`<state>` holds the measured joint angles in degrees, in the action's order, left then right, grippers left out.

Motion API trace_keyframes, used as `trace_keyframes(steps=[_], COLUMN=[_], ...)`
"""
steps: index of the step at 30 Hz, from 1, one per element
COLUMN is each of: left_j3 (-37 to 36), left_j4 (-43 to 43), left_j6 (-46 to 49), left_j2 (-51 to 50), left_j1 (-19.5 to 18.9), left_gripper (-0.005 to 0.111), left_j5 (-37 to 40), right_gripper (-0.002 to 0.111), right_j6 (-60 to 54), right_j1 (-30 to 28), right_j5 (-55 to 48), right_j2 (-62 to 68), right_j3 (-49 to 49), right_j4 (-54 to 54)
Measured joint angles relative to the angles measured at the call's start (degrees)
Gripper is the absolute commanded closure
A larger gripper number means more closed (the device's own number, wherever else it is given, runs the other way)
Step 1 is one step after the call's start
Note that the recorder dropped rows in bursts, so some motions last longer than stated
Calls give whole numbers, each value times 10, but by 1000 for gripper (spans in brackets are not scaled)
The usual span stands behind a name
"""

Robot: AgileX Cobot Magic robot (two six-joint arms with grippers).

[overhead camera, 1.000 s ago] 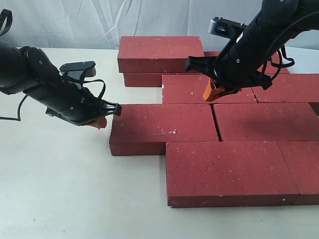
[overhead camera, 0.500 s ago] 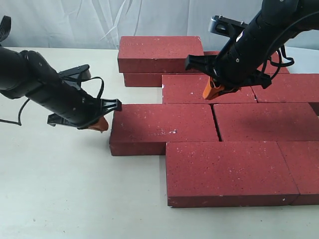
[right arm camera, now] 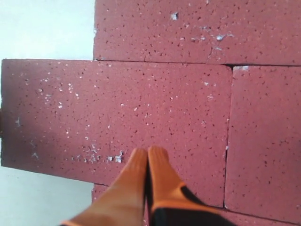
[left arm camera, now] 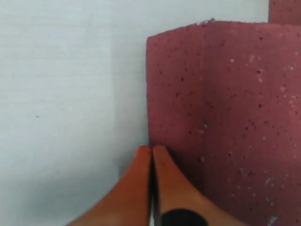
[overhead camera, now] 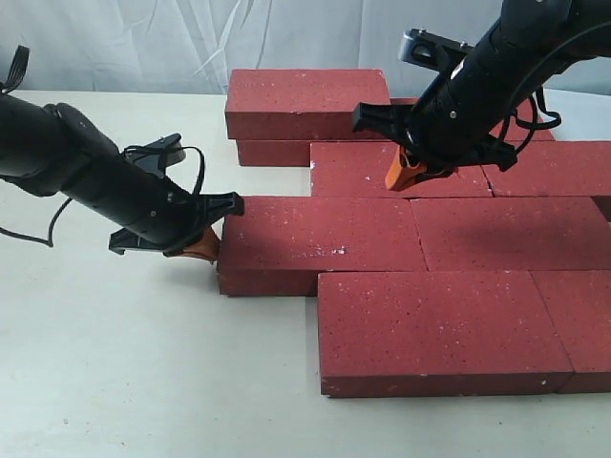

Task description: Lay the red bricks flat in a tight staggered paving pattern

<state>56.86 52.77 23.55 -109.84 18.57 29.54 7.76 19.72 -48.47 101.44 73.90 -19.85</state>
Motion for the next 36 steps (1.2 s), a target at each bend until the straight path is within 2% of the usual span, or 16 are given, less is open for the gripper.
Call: trace_keyframes(steps=[8,19,30,36], left_j3=[0,0,12,15], left_j4=[6,-79,-112,-113], left_j6=[56,52,24,22], left_j2=[0,0,6,36], left_j1=[-3,-5,-84,-97], left_gripper=[107,107,107,107], left_j5=[2,-8,-8,-8], right_gripper=[108,108,108,108], right_j6=[0,-2,-23,-28], right_j1=[0,0,0,0], right_j5=[0,0,-2,31], right_j2=[0,0,0,0], right_j3=[0,0,0,0], right_j4=[2,47,55,84])
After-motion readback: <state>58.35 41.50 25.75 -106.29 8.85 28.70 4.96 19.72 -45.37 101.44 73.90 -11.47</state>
